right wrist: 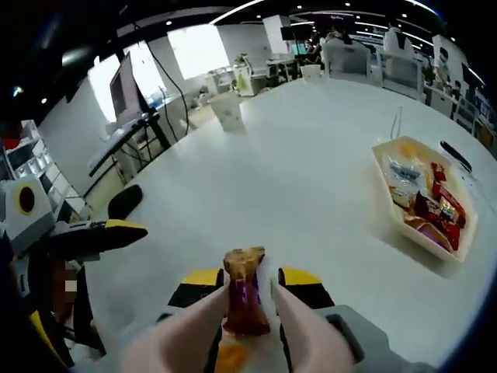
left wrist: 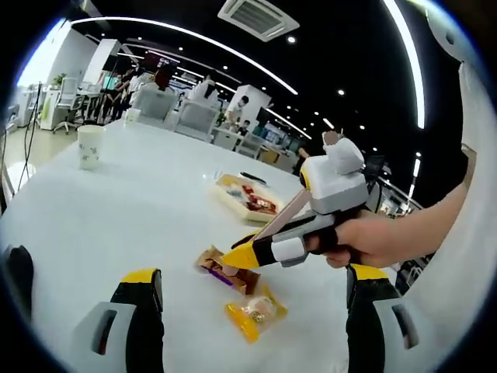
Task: Place the target food into the container with the food tongs after gripping and lifting it, then release it inside without dropping or visibly crushing the food.
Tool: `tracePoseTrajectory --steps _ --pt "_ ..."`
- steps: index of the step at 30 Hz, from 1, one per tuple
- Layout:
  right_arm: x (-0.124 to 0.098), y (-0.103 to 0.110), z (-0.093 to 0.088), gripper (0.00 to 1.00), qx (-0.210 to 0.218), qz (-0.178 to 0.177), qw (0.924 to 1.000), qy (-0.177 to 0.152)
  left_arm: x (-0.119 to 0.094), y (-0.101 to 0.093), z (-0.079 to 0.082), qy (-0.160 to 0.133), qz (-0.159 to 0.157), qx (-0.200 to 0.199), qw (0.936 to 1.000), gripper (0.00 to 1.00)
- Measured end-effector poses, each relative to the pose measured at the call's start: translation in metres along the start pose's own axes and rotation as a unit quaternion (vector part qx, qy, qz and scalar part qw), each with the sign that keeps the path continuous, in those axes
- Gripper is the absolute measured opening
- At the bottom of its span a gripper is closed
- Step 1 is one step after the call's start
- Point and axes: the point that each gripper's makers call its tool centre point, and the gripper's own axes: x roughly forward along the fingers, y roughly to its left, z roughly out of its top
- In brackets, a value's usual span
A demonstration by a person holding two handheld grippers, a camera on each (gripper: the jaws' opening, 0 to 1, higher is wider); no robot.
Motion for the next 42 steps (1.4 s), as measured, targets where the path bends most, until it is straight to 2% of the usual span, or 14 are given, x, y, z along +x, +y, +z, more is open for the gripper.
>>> tracePoseTrajectory --steps 10,19,22,26,27,30,32,33,34,36,37,38,42 --pt "0.003 0.001 -0.005 0.28 -0.001 0.002 1.0000 0.003 0.005 0.002 -0.003 0.006 0.001 -0.003 1.0000 0.99" --pt "0.004 -0.001 -0.004 0.27 -0.018 0.003 0.9998 -0.001 0.017 -0.002 -0.002 0.008 -0.014 -0.003 0.9999 0.99" --pt "0.004 0.000 -0.003 0.27 -0.019 0.000 0.9998 -0.006 0.021 -0.002 -0.007 0.018 -0.018 -0.006 0.9997 0.99" --pt "0.005 0.003 -0.003 0.28 -0.045 -0.006 0.9988 0.015 0.020 -0.006 -0.005 0.014 -0.024 -0.008 0.9996 0.99" --pt "0.006 0.004 -0.003 0.29 -0.041 -0.007 0.9990 0.018 0.020 -0.006 -0.005 0.013 -0.024 -0.009 0.9996 0.98" --pt "0.004 0.003 0.002 0.29 -0.039 -0.019 0.9991 -0.005 0.019 -0.005 -0.004 0.012 -0.024 -0.010 0.9996 0.99" --pt "0.005 0.007 -0.001 0.29 -0.031 -0.013 0.9994 -0.004 0.018 -0.003 -0.006 0.017 -0.021 -0.011 0.9996 0.99" --pt "0.007 0.010 -0.006 0.29 -0.036 -0.011 0.9993 -0.001 0.017 -0.003 -0.006 0.017 -0.021 -0.010 0.9996 0.99" --pt "0.006 0.007 0.002 0.29 -0.093 -0.018 0.9951 -0.027 0.017 -0.003 -0.007 0.017 -0.021 -0.010 0.9996 0.99" --pt "0.004 0.012 -0.005 0.28 -0.092 -0.016 0.9956 -0.009 0.016 -0.003 -0.007 0.017 -0.020 -0.013 0.9996 0.98" --pt "0.005 0.010 -0.005 0.28 -0.125 -0.023 0.9918 -0.008 0.016 -0.002 -0.007 0.016 -0.020 -0.013 0.9996 0.98" --pt "0.005 0.015 -0.006 0.28 -0.121 -0.015 0.9925 -0.008 0.016 -0.002 -0.007 0.016 -0.020 -0.013 0.9996 0.98" --pt "0.007 0.011 -0.005 0.28 -0.119 -0.017 0.9927 0.002 0.022 -0.006 -0.011 0.021 -0.024 -0.012 0.9994 0.98"
